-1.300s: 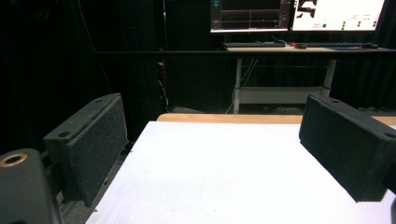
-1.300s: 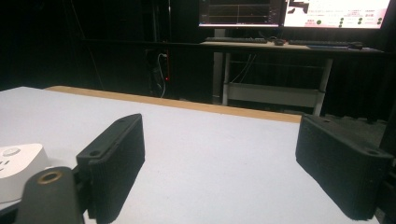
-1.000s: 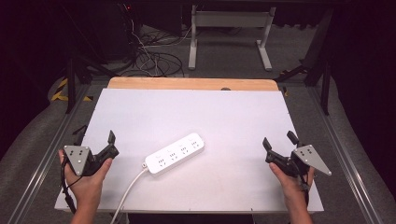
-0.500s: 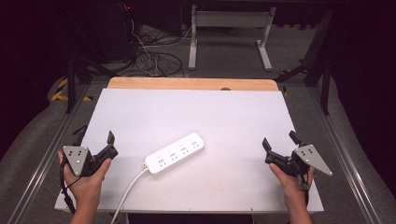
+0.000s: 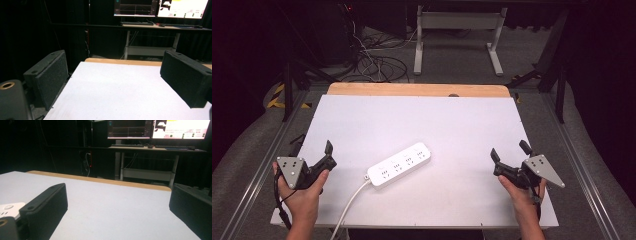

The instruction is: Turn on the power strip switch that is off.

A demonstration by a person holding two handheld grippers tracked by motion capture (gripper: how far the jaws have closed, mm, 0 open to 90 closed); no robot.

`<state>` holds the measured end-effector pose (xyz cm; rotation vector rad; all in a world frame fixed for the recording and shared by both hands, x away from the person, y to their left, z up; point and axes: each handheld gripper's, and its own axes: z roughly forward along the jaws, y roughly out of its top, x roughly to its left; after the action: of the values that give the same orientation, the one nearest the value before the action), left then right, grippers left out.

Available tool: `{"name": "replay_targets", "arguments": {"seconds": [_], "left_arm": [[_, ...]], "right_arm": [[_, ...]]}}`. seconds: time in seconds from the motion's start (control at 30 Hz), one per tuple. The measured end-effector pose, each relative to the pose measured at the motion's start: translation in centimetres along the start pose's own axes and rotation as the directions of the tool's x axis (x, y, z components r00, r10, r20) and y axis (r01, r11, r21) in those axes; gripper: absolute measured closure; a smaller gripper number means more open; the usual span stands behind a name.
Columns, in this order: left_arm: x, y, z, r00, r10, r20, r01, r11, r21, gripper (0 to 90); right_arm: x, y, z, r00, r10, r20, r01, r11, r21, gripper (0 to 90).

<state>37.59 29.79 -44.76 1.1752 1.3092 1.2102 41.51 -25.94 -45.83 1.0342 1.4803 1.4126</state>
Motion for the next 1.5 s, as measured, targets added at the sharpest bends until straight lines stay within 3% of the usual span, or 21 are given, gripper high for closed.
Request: {"name": "replay_targets", "arguments": {"seconds": [1.5], "left_arm": [[-0.22, -0.32, 0.41, 0.9997, 0.012, 0.022, -0.012, 0.9999, 0.011, 10.3]], "right_arm": [[-0.41, -0.13, -0.26, 0.9999, 0.007, 0.014, -0.007, 1.000, 0.014, 4.9]]}}
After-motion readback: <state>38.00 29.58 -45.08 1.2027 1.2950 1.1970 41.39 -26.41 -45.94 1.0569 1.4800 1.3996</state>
